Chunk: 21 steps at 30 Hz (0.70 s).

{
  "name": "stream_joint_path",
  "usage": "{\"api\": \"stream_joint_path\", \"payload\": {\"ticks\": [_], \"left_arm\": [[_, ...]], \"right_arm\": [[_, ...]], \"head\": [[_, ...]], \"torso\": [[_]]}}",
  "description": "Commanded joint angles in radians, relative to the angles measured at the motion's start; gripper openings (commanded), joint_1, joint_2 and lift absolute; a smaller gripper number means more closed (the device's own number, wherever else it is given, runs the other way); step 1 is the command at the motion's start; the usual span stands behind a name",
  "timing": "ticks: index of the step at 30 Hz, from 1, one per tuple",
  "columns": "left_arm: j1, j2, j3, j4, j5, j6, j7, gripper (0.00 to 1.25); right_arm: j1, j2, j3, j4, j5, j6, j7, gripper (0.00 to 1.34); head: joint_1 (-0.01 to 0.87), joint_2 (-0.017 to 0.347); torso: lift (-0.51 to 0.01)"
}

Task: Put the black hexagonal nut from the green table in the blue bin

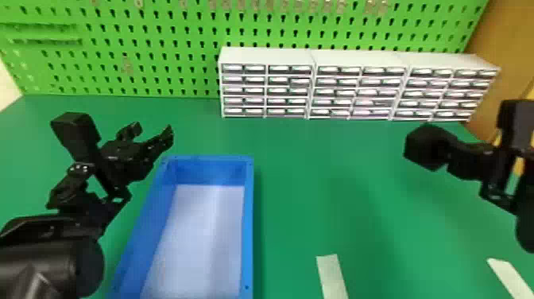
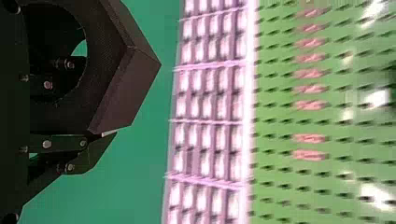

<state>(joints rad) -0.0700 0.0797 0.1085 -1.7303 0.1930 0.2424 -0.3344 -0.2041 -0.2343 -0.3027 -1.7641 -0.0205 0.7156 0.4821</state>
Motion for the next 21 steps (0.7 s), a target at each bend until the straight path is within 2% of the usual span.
{"api": "stream_joint_path", "payload": {"ticks": [1, 14, 21], "left_arm": [[-0.001, 0.000, 0.000, 0.000, -0.001, 0.000, 0.000, 0.76], [-0.001, 0.000, 0.004, 0.000, -0.001, 0.000, 0.001, 0.76], [-0.001, 0.000, 0.007, 0.000, -0.004, 0.000, 0.001, 0.76]], "right_arm": [[-0.003, 0.006, 0.025, 0.000, -0.069, -0.122, -0.019, 0.37], [-0.061, 0.001, 0.195, 0.041, -0.234, -0.309, -0.068, 0.37], [-0.083, 0.026, 0.286, 0.084, -0.302, -0.392, -0.091, 0.37]], "head": [[0.691, 0.009], [0.691, 0.009], [0.691, 0.009]], "torso": [[-0.097], [-0.097], [-0.097]]}}
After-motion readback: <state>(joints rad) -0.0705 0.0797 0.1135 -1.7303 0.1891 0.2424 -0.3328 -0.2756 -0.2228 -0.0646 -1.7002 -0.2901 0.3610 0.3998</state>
